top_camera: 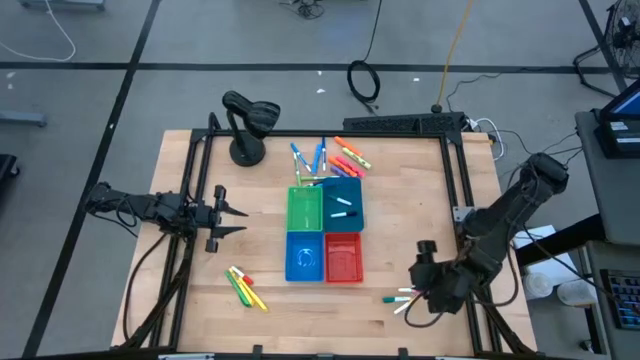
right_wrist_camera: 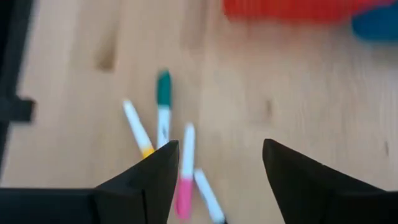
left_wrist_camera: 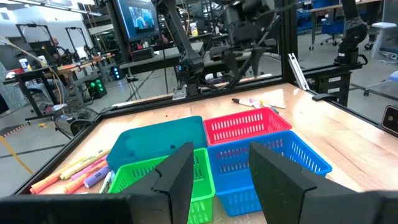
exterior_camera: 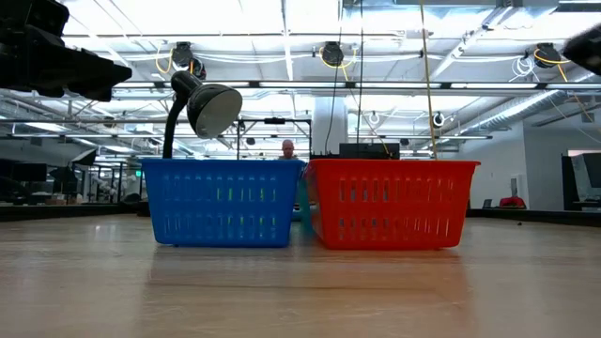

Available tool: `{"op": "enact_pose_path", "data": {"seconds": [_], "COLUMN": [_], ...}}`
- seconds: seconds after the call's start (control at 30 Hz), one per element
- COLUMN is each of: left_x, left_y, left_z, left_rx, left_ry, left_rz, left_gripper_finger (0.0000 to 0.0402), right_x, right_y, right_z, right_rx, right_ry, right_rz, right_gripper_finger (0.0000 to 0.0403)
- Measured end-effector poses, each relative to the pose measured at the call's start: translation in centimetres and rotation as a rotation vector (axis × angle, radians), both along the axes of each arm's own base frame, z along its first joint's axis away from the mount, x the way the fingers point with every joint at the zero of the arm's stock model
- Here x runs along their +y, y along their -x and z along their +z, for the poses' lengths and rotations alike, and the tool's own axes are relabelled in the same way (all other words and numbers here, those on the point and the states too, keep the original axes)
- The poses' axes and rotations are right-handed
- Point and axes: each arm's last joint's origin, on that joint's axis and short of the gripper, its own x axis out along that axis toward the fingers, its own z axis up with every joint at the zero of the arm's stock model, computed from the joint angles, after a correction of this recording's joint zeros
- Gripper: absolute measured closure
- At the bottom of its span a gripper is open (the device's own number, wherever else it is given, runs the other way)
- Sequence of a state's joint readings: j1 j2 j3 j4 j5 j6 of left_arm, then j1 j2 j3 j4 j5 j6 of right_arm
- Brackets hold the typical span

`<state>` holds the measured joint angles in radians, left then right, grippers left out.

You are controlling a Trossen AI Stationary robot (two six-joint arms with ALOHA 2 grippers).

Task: Pick & Place Markers
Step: Put the black highlighter pen into the blue bin

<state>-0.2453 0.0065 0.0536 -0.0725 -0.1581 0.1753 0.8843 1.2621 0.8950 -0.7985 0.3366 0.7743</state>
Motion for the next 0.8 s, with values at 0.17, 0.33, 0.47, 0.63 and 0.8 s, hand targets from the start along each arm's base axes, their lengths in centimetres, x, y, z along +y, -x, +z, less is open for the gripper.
{"op": "enact_pose_path", "data": {"seconds": [0.17,0.33,0.47,0.63,0.8], "left_x": [0.0,0.0,0.0,0.0,0.0], "left_y": [0.0,0.0,0.0,0.0,0.0], "left_z": [0.0,0.0,0.0,0.0,0.0], "left_rx": [0.000,0.000,0.001,0.000,0.001], "left_ry": [0.000,0.000,0.000,0.000,0.000], "left_rz": [0.000,0.000,0.000,0.000,0.000], "left_gripper_finger": [0.0243,0.0243,0.0243,0.0243,0.0243], "right_x": [-0.3,-1.2,-1.9,-2.1,-1.8], "right_y": [1.5,2.3,2.9,3.2,3.0], "right_z": [-2.1,-4.3,-5.9,-7.3,-8.3], "right_rx": [0.079,0.157,0.210,0.214,0.190], "right_ry": [0.014,0.017,0.016,-0.038,-0.063], "right_rz": [-0.035,-0.062,-0.077,-0.068,-0.061], "right_gripper_finger": [0.0198,0.0199,0.0200,0.0200,0.0200]}}
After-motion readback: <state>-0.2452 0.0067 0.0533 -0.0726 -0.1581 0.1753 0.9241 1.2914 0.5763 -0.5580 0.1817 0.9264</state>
